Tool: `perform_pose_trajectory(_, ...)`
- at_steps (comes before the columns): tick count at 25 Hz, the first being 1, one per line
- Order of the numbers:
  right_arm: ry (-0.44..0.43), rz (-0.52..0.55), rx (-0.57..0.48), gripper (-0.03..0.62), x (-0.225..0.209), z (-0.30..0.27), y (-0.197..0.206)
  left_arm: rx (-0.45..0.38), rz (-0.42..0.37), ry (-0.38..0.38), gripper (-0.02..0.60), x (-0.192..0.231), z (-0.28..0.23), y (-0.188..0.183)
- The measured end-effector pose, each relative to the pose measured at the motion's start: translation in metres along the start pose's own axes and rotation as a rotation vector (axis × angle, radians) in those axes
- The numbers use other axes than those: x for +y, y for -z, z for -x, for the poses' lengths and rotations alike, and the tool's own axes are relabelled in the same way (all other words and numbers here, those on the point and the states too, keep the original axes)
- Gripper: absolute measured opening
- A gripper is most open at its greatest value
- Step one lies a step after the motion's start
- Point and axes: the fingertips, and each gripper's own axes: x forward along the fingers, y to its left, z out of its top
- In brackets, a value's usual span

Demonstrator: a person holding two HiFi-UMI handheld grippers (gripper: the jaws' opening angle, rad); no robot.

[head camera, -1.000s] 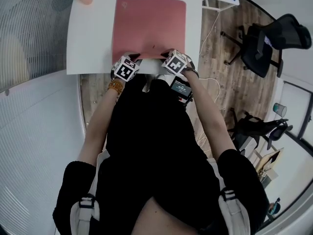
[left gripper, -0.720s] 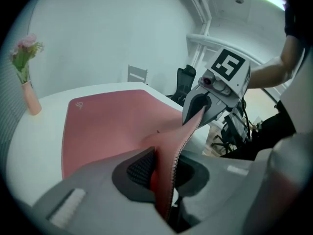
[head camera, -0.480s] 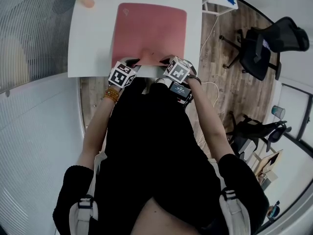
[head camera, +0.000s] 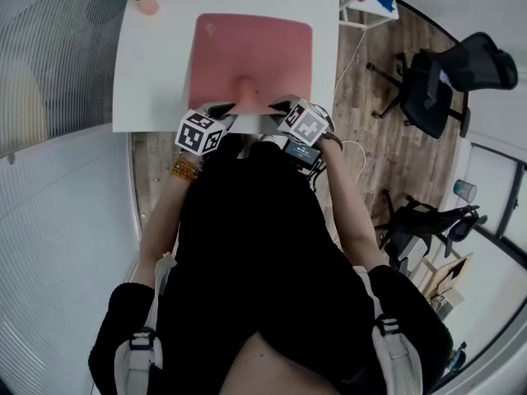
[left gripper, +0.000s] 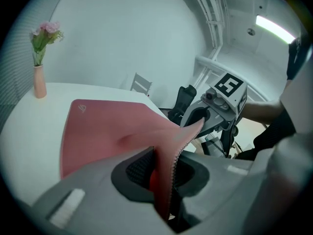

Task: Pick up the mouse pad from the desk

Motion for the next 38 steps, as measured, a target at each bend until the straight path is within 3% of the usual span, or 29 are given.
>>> perform_pose_trajectory(6,-0.022,-0.001,-0.058,0.041,0.003,0.021,-0.019,-0.058,0.041,0.022,0.052,-0.006,0.016,-0.028)
perform_pose_trajectory(18,-0.131,0.085,-0.12,0.041,0.015,0.069,-0.055,-0.166,0.043,0.05,0.054,-0.025,0.053,-0.073)
perform_pose_trajectory(30,-0.183,0.054,-0.291,0.041,0.023,0.116,-0.088,-0.287,-0.035,0.057,0.054,-0.044,0.084,-0.128)
perform_pose_trajectory(38,-0.201,0.076,-0.386,0.042,0.018,0.154,-0.112,-0.366,-0.069,0.103,0.054,-0.061,0.105,-0.166)
